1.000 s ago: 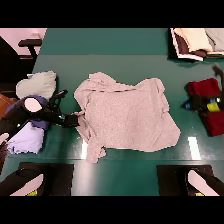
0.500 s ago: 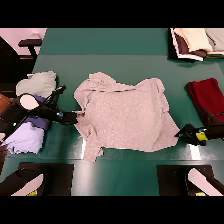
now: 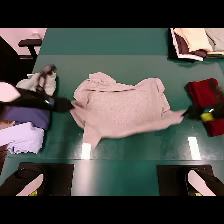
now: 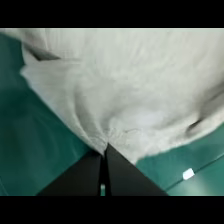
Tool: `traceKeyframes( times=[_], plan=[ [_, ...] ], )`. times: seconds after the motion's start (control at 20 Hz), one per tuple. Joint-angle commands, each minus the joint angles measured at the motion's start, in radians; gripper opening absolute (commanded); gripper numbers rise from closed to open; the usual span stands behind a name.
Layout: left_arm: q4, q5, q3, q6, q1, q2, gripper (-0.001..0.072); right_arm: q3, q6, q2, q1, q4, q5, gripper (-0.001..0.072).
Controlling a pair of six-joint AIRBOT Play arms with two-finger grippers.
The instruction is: Fold the shirts.
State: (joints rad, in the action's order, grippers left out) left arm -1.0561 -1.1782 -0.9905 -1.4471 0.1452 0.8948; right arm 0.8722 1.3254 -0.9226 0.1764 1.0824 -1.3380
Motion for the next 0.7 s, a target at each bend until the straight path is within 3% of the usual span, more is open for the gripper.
traceKeyframes(
  times=[0.0, 0.35, 0.65],
  plan=[
    [-0.046, -0.009, -0.272, -0.023, 0.000, -0.102, 0.0020, 0.303, 0.009, 0.127, 0.010, -0.002, 0.012, 0.0009],
    [-0.100, -0.019, -0.938, -0.101, 0.000, -0.127, 0.0019, 0.829, 0.009, 0.226, 0.095, 0.018, -0.020, 0.0009],
    [-0.229, -0.072, -1.121, -0.155, 0.000, -0.126, 0.0019, 1.101, 0.047, 0.146, 0.164, 0.018, -0.185, 0.0008]
  ],
)
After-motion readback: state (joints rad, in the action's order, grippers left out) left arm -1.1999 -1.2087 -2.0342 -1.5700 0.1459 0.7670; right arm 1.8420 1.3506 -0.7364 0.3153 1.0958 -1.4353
